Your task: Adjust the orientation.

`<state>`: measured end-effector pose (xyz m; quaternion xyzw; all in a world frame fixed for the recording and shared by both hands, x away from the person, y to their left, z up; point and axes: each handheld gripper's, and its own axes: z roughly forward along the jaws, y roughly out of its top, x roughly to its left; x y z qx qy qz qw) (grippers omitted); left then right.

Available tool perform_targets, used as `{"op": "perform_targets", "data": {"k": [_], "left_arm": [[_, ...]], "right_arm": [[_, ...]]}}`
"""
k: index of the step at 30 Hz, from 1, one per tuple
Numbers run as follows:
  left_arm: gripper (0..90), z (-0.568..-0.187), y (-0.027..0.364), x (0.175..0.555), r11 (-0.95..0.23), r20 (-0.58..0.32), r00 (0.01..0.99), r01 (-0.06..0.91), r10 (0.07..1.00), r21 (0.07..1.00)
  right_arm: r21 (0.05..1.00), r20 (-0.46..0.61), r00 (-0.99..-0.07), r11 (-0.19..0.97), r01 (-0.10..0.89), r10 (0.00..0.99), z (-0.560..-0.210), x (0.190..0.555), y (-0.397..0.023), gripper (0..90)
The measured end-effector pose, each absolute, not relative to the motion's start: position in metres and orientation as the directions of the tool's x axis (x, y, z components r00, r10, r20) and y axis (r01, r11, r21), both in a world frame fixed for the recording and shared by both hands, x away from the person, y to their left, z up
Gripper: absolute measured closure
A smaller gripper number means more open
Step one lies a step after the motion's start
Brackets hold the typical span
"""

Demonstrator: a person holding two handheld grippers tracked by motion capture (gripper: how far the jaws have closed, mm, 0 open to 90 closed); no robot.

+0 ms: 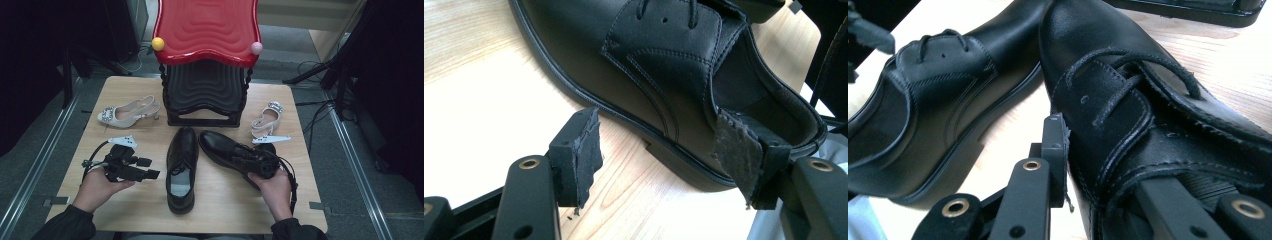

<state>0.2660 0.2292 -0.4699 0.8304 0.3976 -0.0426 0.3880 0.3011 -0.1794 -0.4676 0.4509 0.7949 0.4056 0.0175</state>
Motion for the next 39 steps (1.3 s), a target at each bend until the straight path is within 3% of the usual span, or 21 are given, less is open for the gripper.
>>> {"op": "perform_targets", "data": {"k": [14,27,34,39], "left_arm": [[35.4,-0.471,0.228,0.263,-0.389,-0.37,0.682,0.69,0.631,0.61],[35.3,-0.47,0.226,0.268,-0.396,-0.373,0.694,0.682,0.616,0.615],[35.3,-0.469,0.226,0.271,-0.393,-0.372,0.696,0.678,0.614,0.621],[35.3,-0.468,0.227,0.273,-0.388,-0.373,0.693,0.68,0.617,0.622]], "right_arm": [[0.642,0.306,-0.544,0.253,0.724,0.782,-0.479,0.309,-0.161,74.7],[0.646,0.316,-0.565,0.263,0.716,0.762,-0.474,0.3,-0.168,59.9],[0.673,0.288,-0.594,0.283,0.683,0.751,-0.464,0.289,-0.181,60.2],[0.689,0.266,-0.597,0.284,0.667,0.757,-0.455,0.284,-0.194,69.2]]}}
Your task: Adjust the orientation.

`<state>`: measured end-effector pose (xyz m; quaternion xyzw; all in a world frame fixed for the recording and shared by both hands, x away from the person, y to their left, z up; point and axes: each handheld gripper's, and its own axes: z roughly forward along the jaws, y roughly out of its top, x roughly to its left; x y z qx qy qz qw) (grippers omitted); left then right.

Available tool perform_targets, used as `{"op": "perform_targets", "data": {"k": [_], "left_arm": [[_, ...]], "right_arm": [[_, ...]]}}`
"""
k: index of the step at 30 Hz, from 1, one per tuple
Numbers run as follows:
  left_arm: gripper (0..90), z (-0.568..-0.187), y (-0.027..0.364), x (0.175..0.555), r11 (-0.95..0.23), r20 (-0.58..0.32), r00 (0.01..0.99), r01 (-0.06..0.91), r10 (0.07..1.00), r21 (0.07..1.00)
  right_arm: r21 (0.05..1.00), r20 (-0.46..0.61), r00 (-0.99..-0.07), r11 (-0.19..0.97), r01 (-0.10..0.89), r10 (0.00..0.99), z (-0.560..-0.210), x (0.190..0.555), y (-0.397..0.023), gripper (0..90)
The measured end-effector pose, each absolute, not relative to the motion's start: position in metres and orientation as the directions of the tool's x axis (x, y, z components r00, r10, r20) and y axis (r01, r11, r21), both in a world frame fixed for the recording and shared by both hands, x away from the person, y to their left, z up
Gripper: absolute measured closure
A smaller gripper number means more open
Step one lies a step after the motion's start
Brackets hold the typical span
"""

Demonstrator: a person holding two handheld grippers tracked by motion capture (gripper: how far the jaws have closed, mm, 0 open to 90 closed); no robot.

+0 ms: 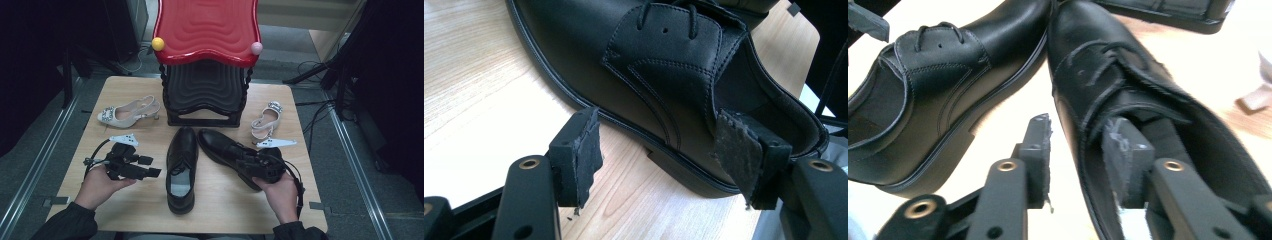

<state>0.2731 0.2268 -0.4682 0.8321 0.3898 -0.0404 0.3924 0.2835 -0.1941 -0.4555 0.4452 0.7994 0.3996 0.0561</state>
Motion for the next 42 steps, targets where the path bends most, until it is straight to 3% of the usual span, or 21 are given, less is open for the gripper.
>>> {"op": "perform_targets", "data": {"k": [11,23,42], "left_arm": [[35.3,-0.469,0.223,0.276,-0.401,-0.369,0.7,0.676,0.612,0.618],[35.3,-0.469,0.222,0.275,-0.402,-0.366,0.702,0.674,0.612,0.62],[35.3,-0.47,0.225,0.273,-0.397,-0.366,0.695,0.679,0.619,0.617]], "right_arm": [[0.687,0.245,-0.574,0.278,0.672,0.781,-0.454,0.285,-0.214,86.9],[0.652,0.16,-0.612,0.383,0.655,0.774,-0.462,0.291,-0.196,87.1],[0.631,0.185,-0.648,0.416,0.655,0.739,-0.459,0.287,-0.183,90.0]]}}
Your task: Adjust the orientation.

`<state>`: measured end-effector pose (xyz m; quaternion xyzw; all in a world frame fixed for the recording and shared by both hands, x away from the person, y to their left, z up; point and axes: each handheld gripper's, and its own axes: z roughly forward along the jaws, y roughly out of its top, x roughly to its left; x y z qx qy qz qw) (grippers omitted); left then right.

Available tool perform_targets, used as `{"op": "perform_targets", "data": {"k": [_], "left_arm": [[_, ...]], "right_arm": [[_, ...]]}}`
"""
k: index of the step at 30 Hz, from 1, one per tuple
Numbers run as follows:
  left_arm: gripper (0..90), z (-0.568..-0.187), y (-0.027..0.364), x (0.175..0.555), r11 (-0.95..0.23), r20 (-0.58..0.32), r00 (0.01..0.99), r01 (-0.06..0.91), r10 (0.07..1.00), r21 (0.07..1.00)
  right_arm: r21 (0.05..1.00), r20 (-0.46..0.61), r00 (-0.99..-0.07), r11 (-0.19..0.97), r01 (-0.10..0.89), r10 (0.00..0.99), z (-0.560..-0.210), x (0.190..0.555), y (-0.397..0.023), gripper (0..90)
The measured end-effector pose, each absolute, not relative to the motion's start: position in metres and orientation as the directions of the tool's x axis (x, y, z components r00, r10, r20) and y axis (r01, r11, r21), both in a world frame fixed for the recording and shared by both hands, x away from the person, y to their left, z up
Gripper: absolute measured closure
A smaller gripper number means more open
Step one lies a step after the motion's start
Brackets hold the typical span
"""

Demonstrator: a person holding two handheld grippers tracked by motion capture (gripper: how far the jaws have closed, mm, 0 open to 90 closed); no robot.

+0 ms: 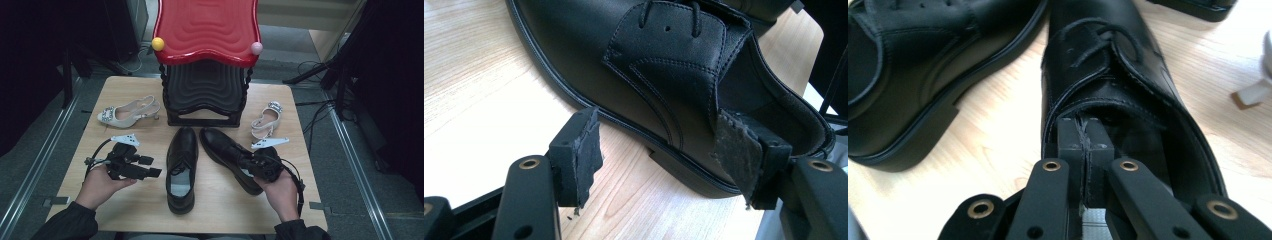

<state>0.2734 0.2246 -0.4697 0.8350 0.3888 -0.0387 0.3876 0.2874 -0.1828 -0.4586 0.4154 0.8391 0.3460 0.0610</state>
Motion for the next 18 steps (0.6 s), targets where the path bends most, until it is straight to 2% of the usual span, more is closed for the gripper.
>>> {"op": "perform_targets", "data": {"k": [18], "left_arm": [[35.3,-0.47,0.224,0.273,-0.4,-0.365,0.696,0.679,0.619,0.616]], "right_arm": [[0.626,0.254,-0.701,0.439,0.644,0.666,-0.46,0.278,-0.16,90.0]]}}
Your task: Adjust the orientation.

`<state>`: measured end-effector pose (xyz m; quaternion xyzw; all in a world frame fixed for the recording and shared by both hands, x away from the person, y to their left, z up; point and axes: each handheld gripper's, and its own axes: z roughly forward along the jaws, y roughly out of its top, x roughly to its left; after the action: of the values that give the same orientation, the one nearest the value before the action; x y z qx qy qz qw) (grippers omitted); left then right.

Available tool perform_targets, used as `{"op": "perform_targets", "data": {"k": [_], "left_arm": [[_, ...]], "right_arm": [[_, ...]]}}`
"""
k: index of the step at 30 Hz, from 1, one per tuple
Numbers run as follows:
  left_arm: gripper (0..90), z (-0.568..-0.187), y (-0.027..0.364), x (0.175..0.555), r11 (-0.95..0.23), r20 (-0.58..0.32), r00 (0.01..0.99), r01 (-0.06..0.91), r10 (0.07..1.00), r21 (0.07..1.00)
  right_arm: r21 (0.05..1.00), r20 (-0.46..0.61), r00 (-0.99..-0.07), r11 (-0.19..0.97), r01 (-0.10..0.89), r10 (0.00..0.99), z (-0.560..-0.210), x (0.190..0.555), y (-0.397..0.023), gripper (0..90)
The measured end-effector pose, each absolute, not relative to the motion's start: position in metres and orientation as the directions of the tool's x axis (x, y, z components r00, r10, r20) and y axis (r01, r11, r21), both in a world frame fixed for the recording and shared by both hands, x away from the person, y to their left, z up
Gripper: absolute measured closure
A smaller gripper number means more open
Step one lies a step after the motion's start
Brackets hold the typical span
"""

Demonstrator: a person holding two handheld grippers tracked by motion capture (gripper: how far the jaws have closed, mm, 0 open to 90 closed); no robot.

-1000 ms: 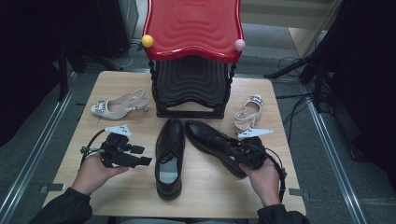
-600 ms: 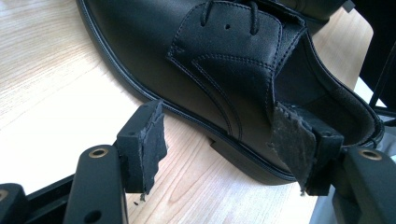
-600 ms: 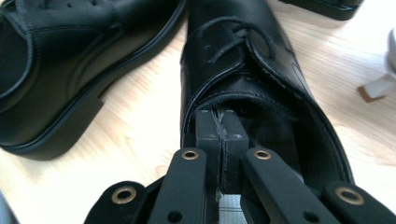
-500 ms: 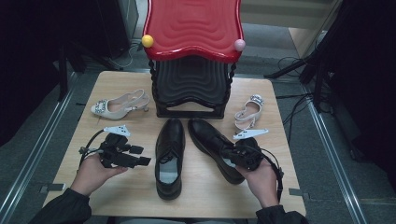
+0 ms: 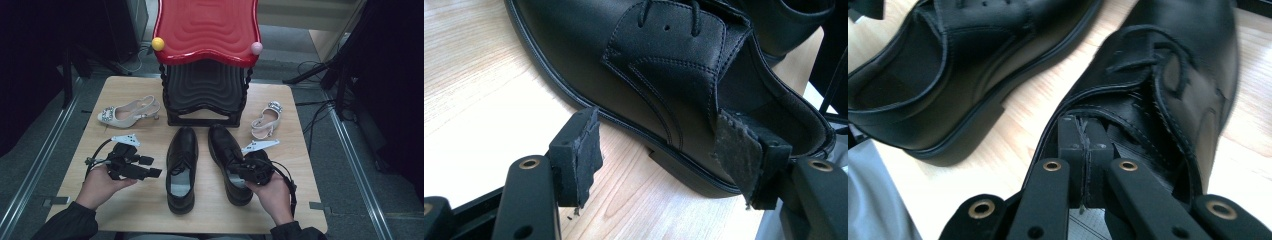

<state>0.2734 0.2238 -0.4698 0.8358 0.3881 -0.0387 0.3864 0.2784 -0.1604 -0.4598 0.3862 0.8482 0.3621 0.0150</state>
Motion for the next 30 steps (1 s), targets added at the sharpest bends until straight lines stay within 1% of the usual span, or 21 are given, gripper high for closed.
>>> {"op": "perform_targets", "data": {"k": [4,9,10,12,17,20,21,22,23,24,29,30], "left_arm": [[36.3,-0.47,0.224,0.274,-0.396,-0.375,0.693,0.683,0.616,0.614],[38.2,-0.47,0.224,0.274,-0.397,-0.378,0.694,0.684,0.612,0.612],[38.8,-0.47,0.223,0.274,-0.396,-0.376,0.693,0.684,0.616,0.613],[41.1,-0.471,0.222,0.274,-0.398,-0.384,0.698,0.682,0.605,0.614],[46.2,-0.472,0.219,0.277,-0.401,-0.385,0.704,0.677,0.597,0.617],[53.2,-0.472,0.219,0.278,-0.405,-0.38,0.709,0.672,0.594,0.62],[59.1,-0.474,0.219,0.279,-0.414,-0.369,0.717,0.663,0.592,0.624],[62.5,-0.474,0.219,0.279,-0.414,-0.369,0.717,0.663,0.592,0.624],[62.5,-0.475,0.218,0.28,-0.415,-0.363,0.716,0.662,0.596,0.624],[69.0,-0.477,0.219,0.284,-0.413,-0.366,0.704,0.675,0.609,0.611],[76.0,-0.48,0.219,0.289,-0.399,-0.384,0.687,0.693,0.617,0.6],[79.5,-0.481,0.219,0.29,-0.402,-0.389,0.687,0.696,0.614,0.595]], "right_arm": [[0.628,0.256,-0.716,0.451,0.634,0.649,-0.46,0.276,-0.154,90.0],[0.638,0.292,-0.73,0.443,0.63,0.618,-0.459,0.272,-0.146,90.0],[0.639,0.275,-0.734,0.452,0.622,0.621,-0.458,0.27,-0.144,90.0],[0.642,0.263,-0.738,0.458,0.615,0.622,-0.458,0.269,-0.142,90.0],[0.643,0.29,-0.729,0.438,0.628,0.62,-0.459,0.271,-0.143,90.0],[0.642,0.285,-0.73,0.441,0.627,0.621,-0.459,0.27,-0.143,90.0],[0.645,0.281,-0.726,0.437,0.627,0.627,-0.458,0.271,-0.146,90.0],[0.648,0.279,-0.723,0.432,0.627,0.632,-0.457,0.271,-0.148,90.0],[0.648,0.279,-0.723,0.432,0.627,0.632,-0.457,0.271,-0.148,90.0],[0.658,0.277,-0.713,0.414,0.629,0.644,-0.453,0.271,-0.154,90.0],[0.679,0.28,-0.687,0.367,0.635,0.671,-0.446,0.271,-0.17,90.0],[0.685,0.285,-0.669,0.343,0.643,0.686,-0.445,0.272,-0.179,90.0]]}}
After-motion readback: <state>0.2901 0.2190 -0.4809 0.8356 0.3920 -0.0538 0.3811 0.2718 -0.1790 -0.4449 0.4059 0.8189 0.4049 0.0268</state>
